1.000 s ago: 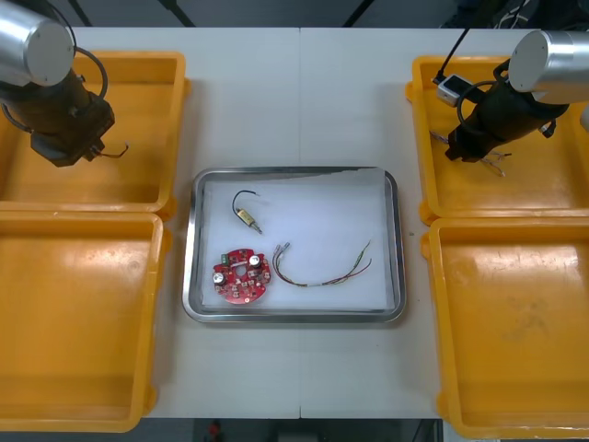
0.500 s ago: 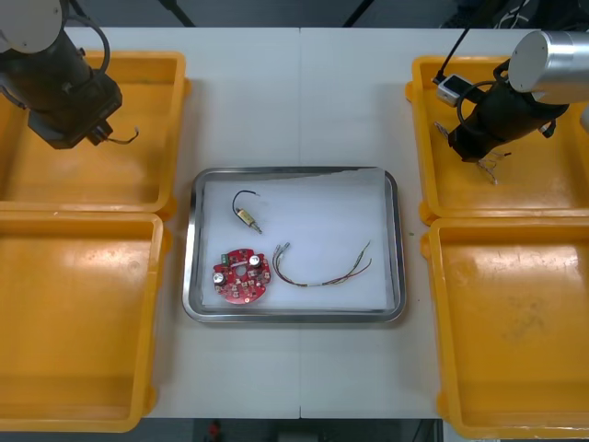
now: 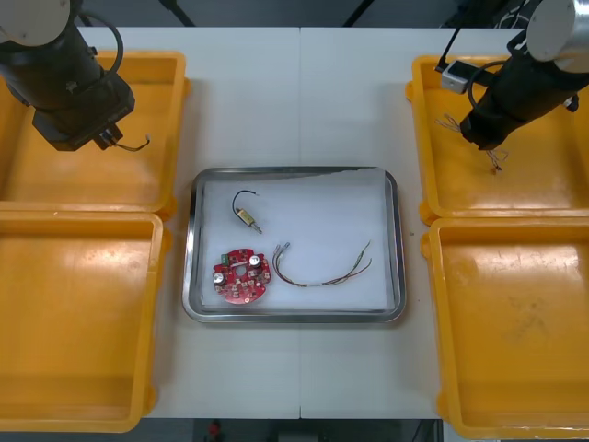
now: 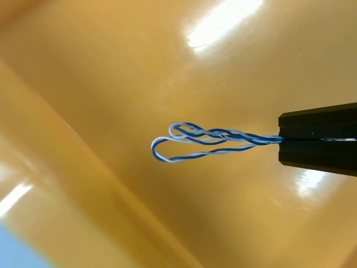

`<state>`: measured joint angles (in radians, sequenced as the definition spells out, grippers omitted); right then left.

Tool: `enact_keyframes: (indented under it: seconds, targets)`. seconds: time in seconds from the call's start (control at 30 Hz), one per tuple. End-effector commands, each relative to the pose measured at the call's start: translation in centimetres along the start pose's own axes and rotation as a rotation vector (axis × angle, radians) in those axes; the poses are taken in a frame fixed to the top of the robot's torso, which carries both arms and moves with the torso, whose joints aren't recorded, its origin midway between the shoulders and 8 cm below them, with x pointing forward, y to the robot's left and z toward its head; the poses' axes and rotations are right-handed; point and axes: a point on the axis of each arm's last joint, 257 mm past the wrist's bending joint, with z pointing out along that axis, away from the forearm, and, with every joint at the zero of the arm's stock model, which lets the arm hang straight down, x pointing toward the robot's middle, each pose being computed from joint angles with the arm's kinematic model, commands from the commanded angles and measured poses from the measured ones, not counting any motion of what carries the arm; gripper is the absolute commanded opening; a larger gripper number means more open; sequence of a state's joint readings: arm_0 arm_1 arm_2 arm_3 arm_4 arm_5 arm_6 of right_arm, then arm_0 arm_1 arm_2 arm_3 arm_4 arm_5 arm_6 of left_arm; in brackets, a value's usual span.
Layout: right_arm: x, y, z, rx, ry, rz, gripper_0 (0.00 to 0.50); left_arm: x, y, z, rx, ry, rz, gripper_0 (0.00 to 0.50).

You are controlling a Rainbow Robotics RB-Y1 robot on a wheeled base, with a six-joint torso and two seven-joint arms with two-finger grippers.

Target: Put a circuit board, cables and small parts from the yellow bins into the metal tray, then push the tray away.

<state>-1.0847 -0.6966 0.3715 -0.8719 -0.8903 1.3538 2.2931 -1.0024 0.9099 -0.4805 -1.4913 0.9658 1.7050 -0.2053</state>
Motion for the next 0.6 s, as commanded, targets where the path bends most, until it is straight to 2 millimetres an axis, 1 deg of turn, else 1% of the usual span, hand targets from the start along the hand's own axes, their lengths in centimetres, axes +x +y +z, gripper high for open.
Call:
enact_keyframes:
  seconds: [0.03, 0.2, 0.37, 0.43, 0.47, 0.6]
  targets:
    - [-0.6, -2.6, -5.4, 0.036, -0.049, -0.017, 0.0, -1.9, -0.8, -3.7, 0.049, -0.049, 0.008, 0.0]
    - [-1.2, -1.7, -8.7, 0.007, -0.053, -0.041, 0.0, -1.6, -0.7, -3.9, 0.044, -0.043, 0.014, 0.0]
    - [-1.4, -0.3, -11.2, -0.017, -0.035, -0.076, 0.0, -1.4, -0.7, -3.9, 0.043, -0.042, 0.021, 0.0]
    - [-1.7, 0.5, -12.1, -0.019, -0.03, -0.103, 0.0, -1.5, -0.7, -3.9, 0.042, -0.044, 0.02, 0.0]
    - [-1.9, 0.7, -12.2, -0.019, -0.029, -0.109, 0.0, -1.5, -0.7, -3.9, 0.042, -0.044, 0.02, 0.0]
    - [-3.1, 2.6, -13.0, -0.037, -0.037, -0.153, 0.0, -1.5, -0.7, -3.9, 0.042, -0.045, 0.021, 0.0]
